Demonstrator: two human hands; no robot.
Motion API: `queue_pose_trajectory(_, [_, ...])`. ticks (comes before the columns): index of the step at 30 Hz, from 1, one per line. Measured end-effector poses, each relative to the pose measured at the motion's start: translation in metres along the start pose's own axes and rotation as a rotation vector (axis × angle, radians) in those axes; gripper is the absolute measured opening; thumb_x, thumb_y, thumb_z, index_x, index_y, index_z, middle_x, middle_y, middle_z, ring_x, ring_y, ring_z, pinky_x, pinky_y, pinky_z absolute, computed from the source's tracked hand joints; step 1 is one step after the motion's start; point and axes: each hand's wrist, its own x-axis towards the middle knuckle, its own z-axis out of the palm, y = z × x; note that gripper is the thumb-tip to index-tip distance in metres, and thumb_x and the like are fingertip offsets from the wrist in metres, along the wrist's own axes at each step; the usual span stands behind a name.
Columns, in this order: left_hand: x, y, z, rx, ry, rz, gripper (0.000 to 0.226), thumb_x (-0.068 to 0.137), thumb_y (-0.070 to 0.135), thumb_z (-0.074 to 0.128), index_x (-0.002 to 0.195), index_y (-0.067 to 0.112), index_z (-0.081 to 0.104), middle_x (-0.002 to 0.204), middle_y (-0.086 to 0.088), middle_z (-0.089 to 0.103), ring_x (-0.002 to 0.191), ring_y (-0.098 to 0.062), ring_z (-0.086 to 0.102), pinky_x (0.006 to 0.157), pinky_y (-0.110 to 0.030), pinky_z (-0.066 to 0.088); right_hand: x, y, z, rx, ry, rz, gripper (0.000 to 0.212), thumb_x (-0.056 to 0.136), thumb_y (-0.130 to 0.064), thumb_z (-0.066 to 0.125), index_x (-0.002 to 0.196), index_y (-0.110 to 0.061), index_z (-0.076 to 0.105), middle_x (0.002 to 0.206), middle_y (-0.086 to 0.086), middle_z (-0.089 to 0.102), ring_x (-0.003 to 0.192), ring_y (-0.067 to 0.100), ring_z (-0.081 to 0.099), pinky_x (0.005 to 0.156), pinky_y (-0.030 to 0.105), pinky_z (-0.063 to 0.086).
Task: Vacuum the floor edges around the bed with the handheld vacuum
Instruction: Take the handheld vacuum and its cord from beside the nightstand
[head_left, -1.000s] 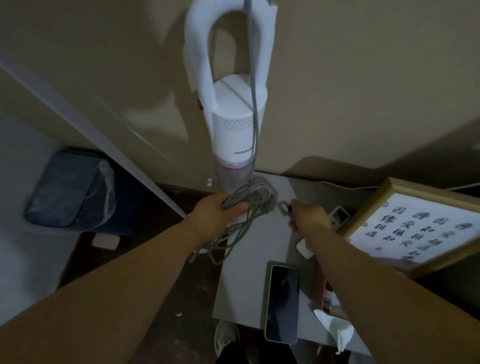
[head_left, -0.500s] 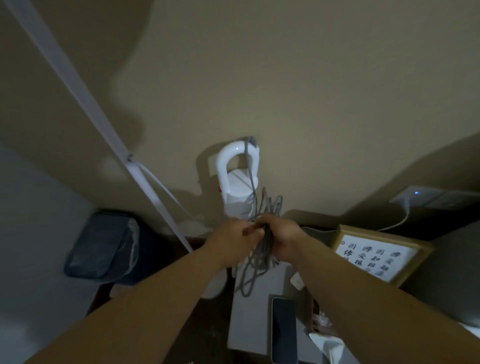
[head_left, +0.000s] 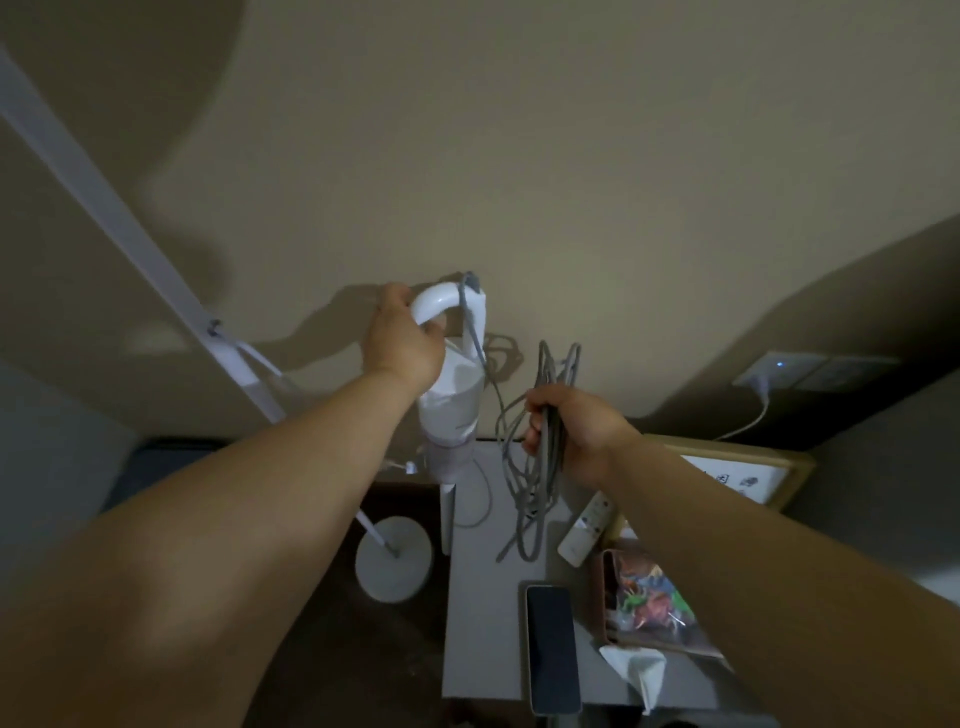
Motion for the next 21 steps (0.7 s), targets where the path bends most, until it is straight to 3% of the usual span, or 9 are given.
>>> queue_pose_trajectory(3, [-0.011, -0.001, -0.007, 0.001, -0.118, -0.001, 0.043, 0.091, 0.031, 0.058, 0.128, 0.010, 0.051, 0.123, -0.012, 0.059, 0.109, -0.033, 0.058, 0.086, -0.037, 0.050, -0.010, 0.000, 0.004, -0.034, -0.008, -0.023, 0.027, 0.090, -0.006, 0.052, 0.064, -0.007, 0.050, 0.042, 0.005, 0.043, 0.037, 0.018, 0.046, 0.047, 0.027, 0.046])
queue_pose_trajectory(7, [-0.044, -0.006, -0.018, -0.040, -0.212, -0.163, 0.065, 0.094, 0.039, 0.054, 0.144, 0.004, 0.031, 0.140, -0.016, 0.046, 0.124, -0.032, 0.048, 0.099, -0.037, 0.042, -0.032, 0.005, 0.010, -0.054, -0.016, -0.046, 0.027, 0.089, 0.001, 0.052, 0.064, -0.007, 0.048, 0.047, 0.007, 0.043, 0.043, 0.020, 0.043, 0.048, 0.028, 0.046])
queue_pose_trajectory(13, [-0.100, -0.020, -0.044, -0.174, -0.193, -0.360, 0.046, 0.095, 0.028, 0.054, 0.135, 0.006, 0.047, 0.127, -0.012, 0.056, 0.112, -0.028, 0.056, 0.080, -0.030, 0.042, -0.069, 0.014, 0.026, -0.131, -0.065, -0.042, 0.025, 0.090, 0.001, 0.053, 0.066, -0.005, 0.049, 0.050, 0.008, 0.045, 0.050, 0.022, 0.043, 0.049, 0.026, 0.050])
queue_pose_trajectory(17, [-0.144, -0.023, -0.064, -0.169, -0.185, -0.318, 0.043, 0.094, 0.027, 0.056, 0.132, 0.009, 0.048, 0.120, -0.012, 0.059, 0.094, -0.024, 0.057, 0.074, -0.031, 0.047, -0.091, 0.022, 0.033, -0.215, -0.106, -0.063, 0.027, 0.090, 0.001, 0.052, 0.063, -0.005, 0.047, 0.046, 0.008, 0.044, 0.046, 0.022, 0.042, 0.049, 0.028, 0.048])
queue_pose_trajectory(21, [-0.188, -0.016, -0.082, -0.180, -0.118, -0.281, 0.048, 0.093, 0.030, 0.056, 0.135, 0.012, 0.043, 0.122, -0.010, 0.056, 0.097, -0.023, 0.054, 0.075, -0.030, 0.044, -0.114, 0.035, 0.035, -0.282, -0.141, -0.083, 0.027, 0.088, 0.002, 0.050, 0.063, -0.006, 0.047, 0.038, 0.005, 0.041, 0.033, 0.018, 0.040, 0.042, 0.024, 0.041])
